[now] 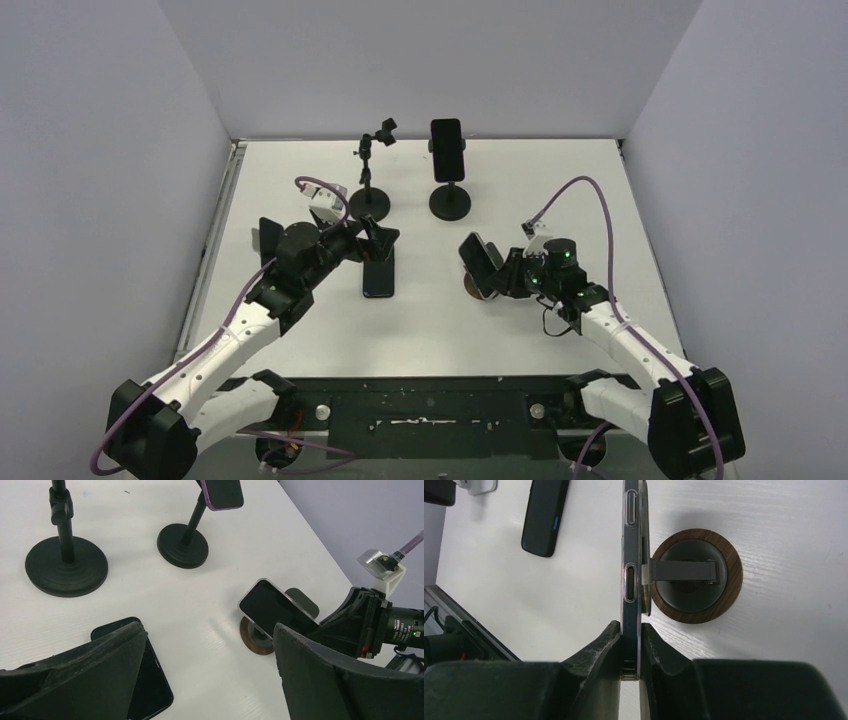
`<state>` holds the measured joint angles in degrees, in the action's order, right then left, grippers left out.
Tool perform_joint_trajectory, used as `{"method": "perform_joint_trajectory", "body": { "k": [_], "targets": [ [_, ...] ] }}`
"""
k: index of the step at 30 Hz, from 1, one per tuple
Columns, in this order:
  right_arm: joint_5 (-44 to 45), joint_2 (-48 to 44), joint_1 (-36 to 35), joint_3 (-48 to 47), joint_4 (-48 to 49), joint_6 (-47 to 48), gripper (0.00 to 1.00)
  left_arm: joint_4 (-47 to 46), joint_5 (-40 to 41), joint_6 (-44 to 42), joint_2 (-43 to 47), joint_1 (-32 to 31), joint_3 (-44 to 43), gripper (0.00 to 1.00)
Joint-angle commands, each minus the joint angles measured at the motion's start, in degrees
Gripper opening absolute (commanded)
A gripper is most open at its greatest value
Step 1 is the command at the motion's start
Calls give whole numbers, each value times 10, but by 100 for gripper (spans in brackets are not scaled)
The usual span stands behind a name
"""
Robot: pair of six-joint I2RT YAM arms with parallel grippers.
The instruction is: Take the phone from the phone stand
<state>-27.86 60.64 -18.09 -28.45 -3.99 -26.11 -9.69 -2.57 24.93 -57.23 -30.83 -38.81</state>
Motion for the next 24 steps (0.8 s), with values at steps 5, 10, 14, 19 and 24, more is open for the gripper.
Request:
{"method": "perform_joint_trajectory", "body": {
  "k": [5, 10, 14, 19, 24],
  "targets": [
    [-12, -67, -4, -28, -9, 13, 0, -30, 7, -9, 1, -3, 1, 97],
    [-7, -80, -4, -46, -32, 21, 0, -32, 7, -9, 2, -4, 2, 97],
    [-12, -96, -4, -75, -57, 26, 0, -32, 12, -10, 4, -5, 3, 97],
    [-42, -125, -5, -111, -61, 17, 0, -53, -3, -9, 12, -11, 13, 97],
    [-95, -152, -5, -115, -6, -29, 0, -78, -28, 3, 24, -22, 27, 97]
  ]
}}
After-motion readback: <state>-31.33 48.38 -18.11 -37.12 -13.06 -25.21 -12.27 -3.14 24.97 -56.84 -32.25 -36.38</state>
